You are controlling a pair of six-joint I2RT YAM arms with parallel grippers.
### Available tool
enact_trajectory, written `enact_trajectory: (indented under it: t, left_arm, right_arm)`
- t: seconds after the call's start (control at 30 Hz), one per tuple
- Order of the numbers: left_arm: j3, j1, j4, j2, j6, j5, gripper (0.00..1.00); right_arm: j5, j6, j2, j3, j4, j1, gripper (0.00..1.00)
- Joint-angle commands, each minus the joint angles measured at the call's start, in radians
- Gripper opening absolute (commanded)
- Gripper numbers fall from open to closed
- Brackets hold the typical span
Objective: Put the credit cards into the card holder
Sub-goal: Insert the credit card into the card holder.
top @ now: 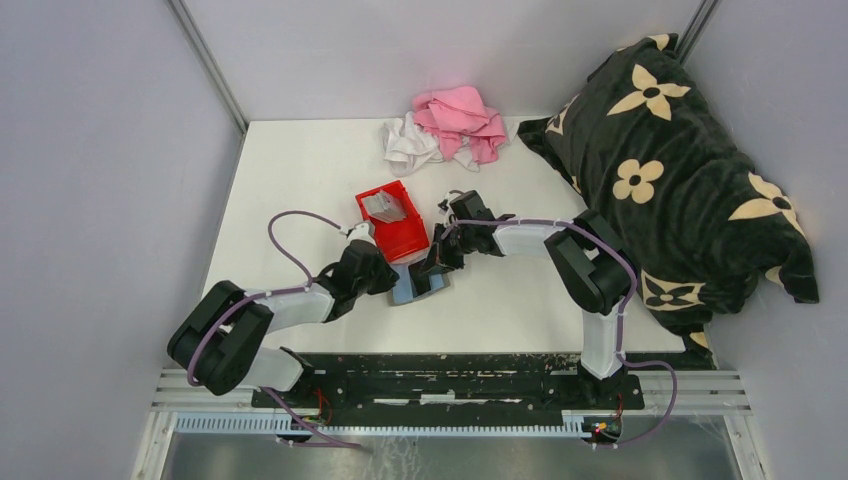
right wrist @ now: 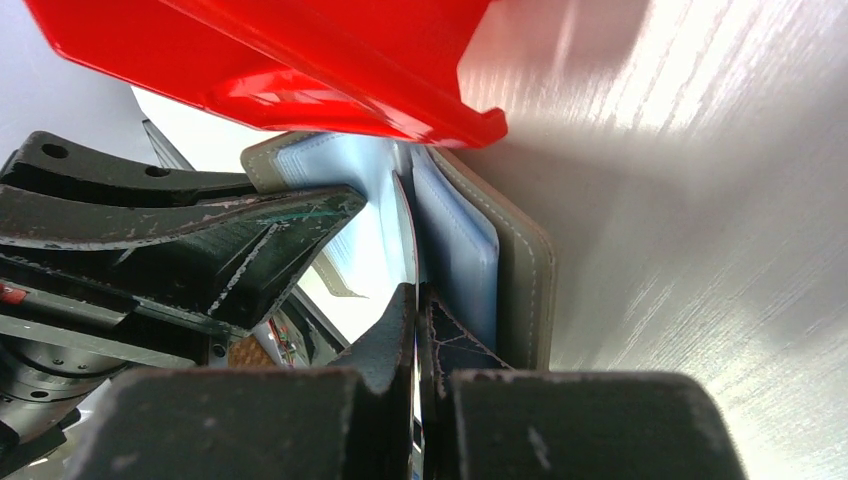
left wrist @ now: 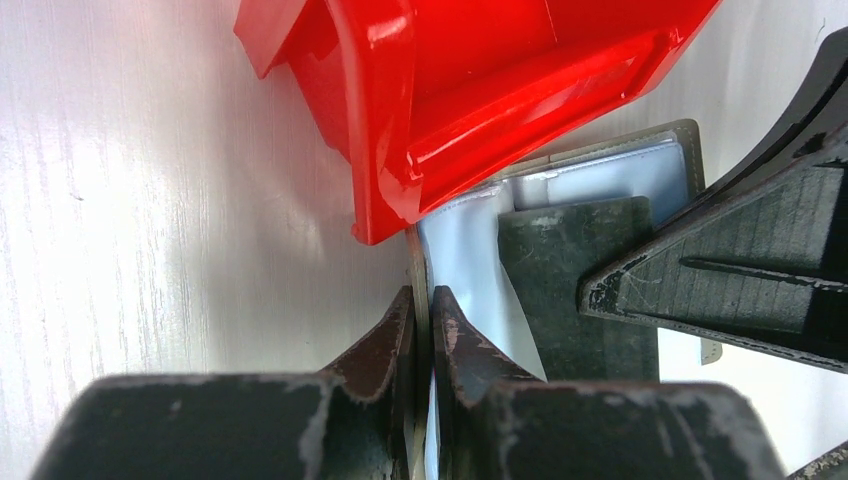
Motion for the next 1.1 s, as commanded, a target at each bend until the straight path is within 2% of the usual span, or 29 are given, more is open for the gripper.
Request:
enact_trajectory:
  t: [0.0,0.33,0.63,1.07]
  left_arm:
    - [-0.05,-0.001,-0.144,0.006,-0.008,-0.005,0.03]
    - [-0.064,-0.001,-0.148,-0.003,-0.013,-0.006,0.03]
    - [-0.065,-0.001,-0.143,0.004,-0.016,0.002,0.04]
    - [-0.044,-0.001,-0.217,-0.067,-0.11,-0.022,0.28]
  right_arm:
    - [0.044,0.018,-0.027,-0.041,0.001,0.007,0.01]
    - [0.09,0.054,-0.061,-0.076,0.019,0.008,0.01]
    - [0.043,0.065,-0.009,-0.046,0.057,0.008,0.01]
    - [0.005,0.058,0.063,0.027,0.048,0.011,0.01]
